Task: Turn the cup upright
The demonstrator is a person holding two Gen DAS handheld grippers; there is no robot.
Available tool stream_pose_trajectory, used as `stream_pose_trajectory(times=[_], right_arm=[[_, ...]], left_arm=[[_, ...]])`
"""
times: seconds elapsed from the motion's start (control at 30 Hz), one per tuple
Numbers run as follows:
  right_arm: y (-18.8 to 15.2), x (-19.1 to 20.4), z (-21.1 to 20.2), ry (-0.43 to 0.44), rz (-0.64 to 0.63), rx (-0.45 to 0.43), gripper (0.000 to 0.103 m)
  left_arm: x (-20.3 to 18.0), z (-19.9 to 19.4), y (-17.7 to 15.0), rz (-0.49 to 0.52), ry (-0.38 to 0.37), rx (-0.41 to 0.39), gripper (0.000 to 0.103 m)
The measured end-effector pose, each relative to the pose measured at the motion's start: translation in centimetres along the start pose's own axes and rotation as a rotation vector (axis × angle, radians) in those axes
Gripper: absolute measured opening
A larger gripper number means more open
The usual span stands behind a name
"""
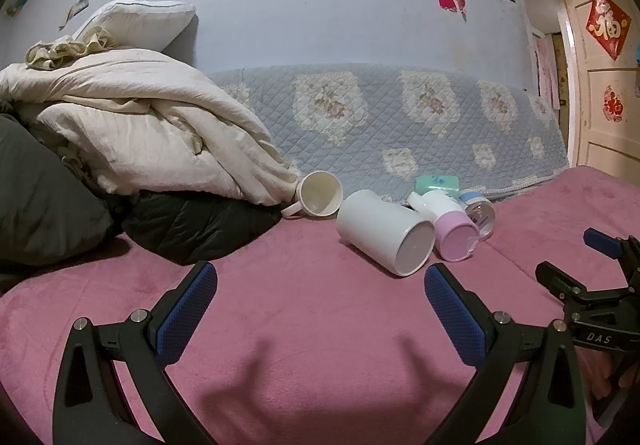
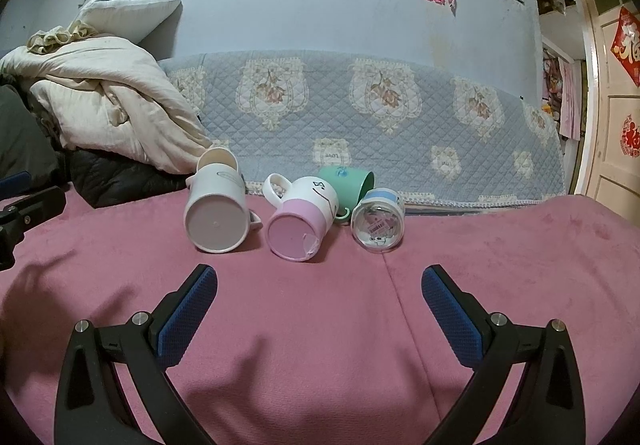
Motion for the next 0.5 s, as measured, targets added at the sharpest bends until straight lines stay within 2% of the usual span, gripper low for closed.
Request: stream_pose_trajectory(times=[0.5], right_arm=[[0.03,-0.02,0.19,-0.001,0.001,0.004,0.103]], left_arm=[[0.17,0.34,-0.55,-0.001,0.002,0.001,0.103]])
Point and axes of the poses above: each gripper's, at about its wrist camera, not at the fingertips, and z roughly the way its jaws point, x to its left, y to its top, the point moved 7 cm from there along z, roughly the way its jaws point, and after that the axes turned 14 degrees about z, right-handed, at the moved point
